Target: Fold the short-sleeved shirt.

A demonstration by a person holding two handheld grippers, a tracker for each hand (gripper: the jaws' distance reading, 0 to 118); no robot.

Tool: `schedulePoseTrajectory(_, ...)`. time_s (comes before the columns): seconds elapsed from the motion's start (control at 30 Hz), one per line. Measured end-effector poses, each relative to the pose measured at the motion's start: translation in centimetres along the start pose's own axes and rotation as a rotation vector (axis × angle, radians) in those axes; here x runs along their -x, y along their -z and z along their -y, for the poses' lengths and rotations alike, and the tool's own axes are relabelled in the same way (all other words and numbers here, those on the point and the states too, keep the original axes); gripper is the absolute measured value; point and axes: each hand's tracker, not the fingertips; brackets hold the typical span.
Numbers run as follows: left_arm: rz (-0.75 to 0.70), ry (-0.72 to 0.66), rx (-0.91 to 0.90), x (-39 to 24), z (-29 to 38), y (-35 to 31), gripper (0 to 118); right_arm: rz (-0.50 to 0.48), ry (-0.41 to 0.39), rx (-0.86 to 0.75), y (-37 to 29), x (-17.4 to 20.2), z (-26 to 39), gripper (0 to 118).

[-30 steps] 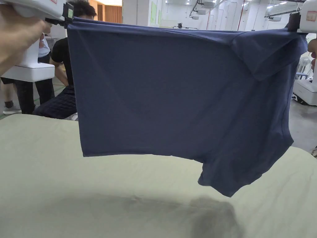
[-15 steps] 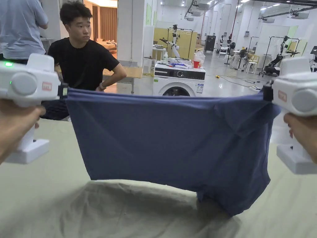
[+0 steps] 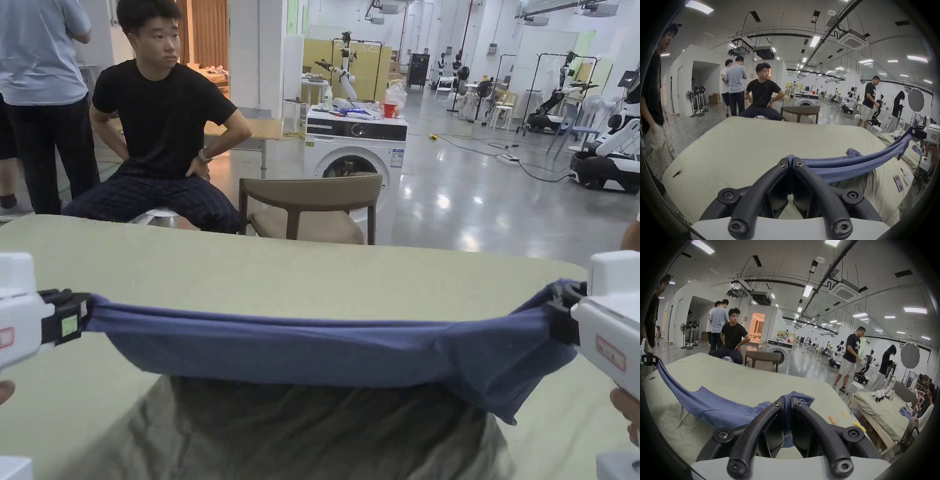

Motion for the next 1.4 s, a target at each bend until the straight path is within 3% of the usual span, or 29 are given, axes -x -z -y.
schedulePoseTrajectory(0.23, 0.026, -0.005, 0.064, -0.4, 4.0, -4.3, 0, -0.015, 0.039, 0.064, -4.9, -0.6, 4.4, 5)
schedulePoseTrajectory(0.33, 0.029, -0.015, 0.113, -0.8, 6.5, -4.4, 0, -0.019, 0.015, 0.156, -5.4, -0.1, 6.9, 5)
schedulePoseTrajectory(0.6, 0.028, -0.048, 0.376, -0.9, 14.8, -0.6, 0, -0.099, 0.018, 0.458, -3.0, 1.9, 16.3, 5)
schedulePoseTrajectory(0.7, 0.004, -0.049, 0.435, -1.1, 17.1, 1.1, 0, -0.098, -0.014, 0.532, -1.7, 2.9, 18.8, 5)
schedulePoseTrajectory(0.87, -0.016, -0.074, 0.506, 0.0, 20.6, 3.4, 0, -0.085, 0.020, 0.592, -0.2, 3.2, 21.2, 8)
schedulePoseTrajectory(0.9, -0.017, -0.082, 0.505, 0.1, 20.8, 3.6, 0, -0.081, 0.022, 0.592, -0.1, 3.3, 21.2, 15)
schedulePoseTrajectory(0.93, -0.022, -0.090, 0.498, 0.0, 21.0, 3.6, 6, -0.073, 0.021, 0.589, -0.1, 3.5, 21.2, 30)
schedulePoseTrajectory(1.0, -0.027, -0.088, 0.455, -0.4, 20.3, 3.2, 31, -0.034, 0.003, 0.554, -0.1, 3.8, 20.4, 62)
schedulePoseTrajectory(1.1, -0.016, -0.060, 0.360, -1.1, 18.5, 3.3, 59, -0.030, 0.039, 0.427, -0.2, 4.3, 18.5, 71)
schedulePoseTrajectory(1.17, -0.023, -0.041, 0.278, -1.8, 17.1, 3.1, 61, -0.023, 0.075, 0.347, 0.2, 5.0, 17.1, 79)
schedulePoseTrajectory(1.4, -0.046, 0.021, -0.022, -4.8, 13.3, 3.9, 59, 0.015, 0.165, 0.054, 1.1, 8.7, 13.3, 78)
